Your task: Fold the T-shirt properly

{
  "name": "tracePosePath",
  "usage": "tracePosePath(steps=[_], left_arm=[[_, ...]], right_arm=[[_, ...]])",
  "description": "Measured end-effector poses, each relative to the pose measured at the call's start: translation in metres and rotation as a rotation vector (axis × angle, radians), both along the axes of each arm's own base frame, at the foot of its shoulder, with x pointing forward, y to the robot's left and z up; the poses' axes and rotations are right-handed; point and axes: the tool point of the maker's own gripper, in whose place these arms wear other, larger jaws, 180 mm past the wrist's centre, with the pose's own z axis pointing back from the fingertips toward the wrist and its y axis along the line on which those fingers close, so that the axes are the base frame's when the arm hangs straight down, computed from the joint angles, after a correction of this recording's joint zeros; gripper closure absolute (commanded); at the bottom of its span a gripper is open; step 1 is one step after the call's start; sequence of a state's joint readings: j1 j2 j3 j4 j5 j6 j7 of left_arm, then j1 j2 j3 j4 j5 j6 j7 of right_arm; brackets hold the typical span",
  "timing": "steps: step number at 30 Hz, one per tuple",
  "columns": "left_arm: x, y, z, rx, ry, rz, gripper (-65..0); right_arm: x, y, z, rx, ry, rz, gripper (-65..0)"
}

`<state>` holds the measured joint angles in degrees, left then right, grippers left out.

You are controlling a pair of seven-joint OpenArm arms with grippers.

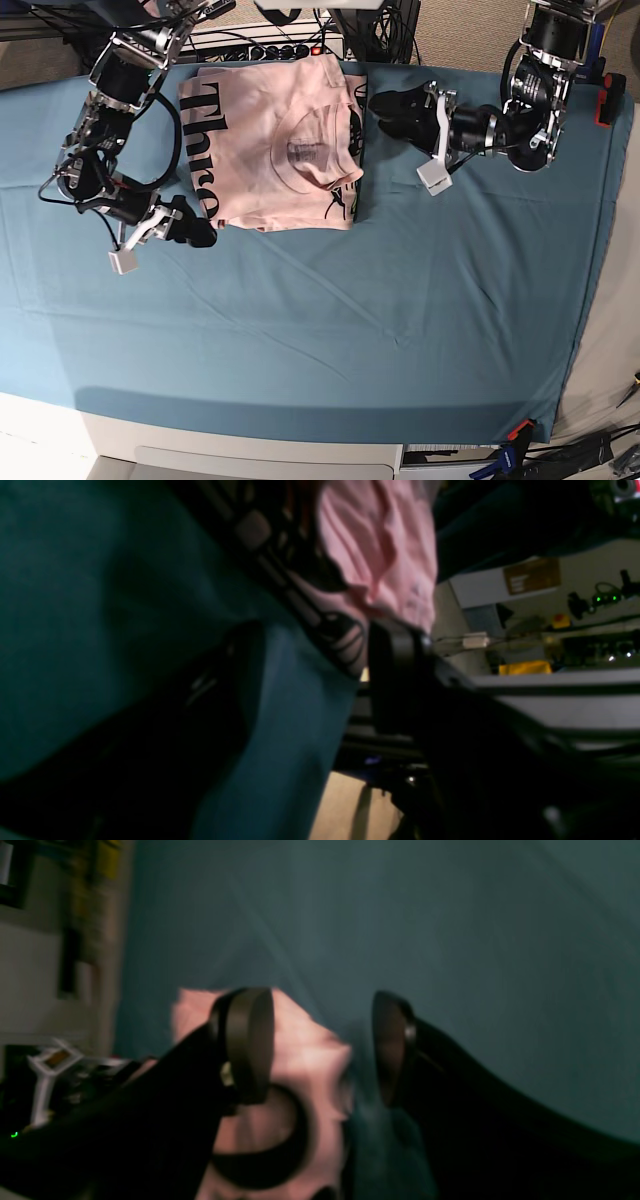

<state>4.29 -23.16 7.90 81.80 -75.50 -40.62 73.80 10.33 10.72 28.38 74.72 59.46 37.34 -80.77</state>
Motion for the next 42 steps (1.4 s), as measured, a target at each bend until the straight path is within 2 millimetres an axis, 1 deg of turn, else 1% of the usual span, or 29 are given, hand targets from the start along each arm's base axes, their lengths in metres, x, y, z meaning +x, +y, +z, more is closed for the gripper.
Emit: tracePosePath(steps=[2, 5, 7, 9, 11, 14, 17, 21, 25, 28, 31, 33, 35, 40, 42], left_arm=[[-0.002, 0.0, 0.0, -0.005, 0.002, 0.005, -36.4], [-0.007, -0.002, 0.0, -0.026, 0.014, 0.02, -42.2], [-0.009, -0.002, 0.001, -0.04, 0.02, 0.041, -44.5], [-0.011, -0.002, 0.0, -0.043, 0.021, 0.056, -44.5], [-0.011, -0.003, 0.0, -0.047, 0.022, 0.061, -44.5], [-0.011, -0.002, 0.0, -0.044, 0.021, 0.06, -44.5], [-0.01, -0.002, -0.001, -0.02, 0.017, 0.056, -44.5], [-0.013, -0.006, -0.002, 0.021, 0.021, 0.077, -44.5], [-0.017, -0.007, -0.002, 0.169, -0.084, 0.03, -44.4], [-0.023, -0.004, 0.0, 0.276, -0.173, 0.018, -44.4], [-0.026, -0.002, 0.001, 0.317, -0.197, 0.035, -44.4], [-0.027, -0.002, 0.0, 0.32, -0.196, 0.044, -44.4], [-0.028, -0.001, -0.001, 0.321, -0.19, 0.062, -44.4], [-0.029, -0.002, -0.002, 0.313, -0.19, 0.077, -44.4], [-0.029, -0.002, -0.002, 0.313, -0.19, 0.079, -44.4]], right_arm=[[0.0, -0.005, 0.003, -0.001, -0.009, -0.001, -31.8], [0.001, -0.014, 0.011, 0.0, -0.028, -0.005, -31.7], [0.002, -0.017, 0.018, 0.016, -0.051, -0.005, -31.7], [0.001, -0.019, 0.025, 0.034, -0.083, 0.003, -31.7], [-0.002, -0.02, 0.025, 0.043, -0.083, 0.002, -31.7], [-0.006, -0.015, 0.024, 0.078, -0.087, 0.006, -31.7], [-0.006, -0.015, 0.027, 0.089, -0.099, 0.005, -31.7], [-0.005, -0.015, 0.027, 0.088, -0.1, 0.006, -31.7], [-0.005, -0.015, 0.027, 0.088, -0.101, 0.006, -31.7], [-0.005, -0.015, 0.028, 0.088, -0.101, 0.005, -31.7], [-0.006, -0.015, 0.026, 0.08, -0.095, 0.006, -31.7], [-0.008, -0.015, 0.017, 0.039, -0.065, 0.019, -31.7], [-0.011, -0.006, 0.01, 0.028, -0.043, 0.057, -31.8], [-0.021, 0.031, -0.005, 0.015, 0.008, 0.188, -31.8], [-0.024, 0.041, -0.009, 0.007, 0.021, 0.226, -31.8]])
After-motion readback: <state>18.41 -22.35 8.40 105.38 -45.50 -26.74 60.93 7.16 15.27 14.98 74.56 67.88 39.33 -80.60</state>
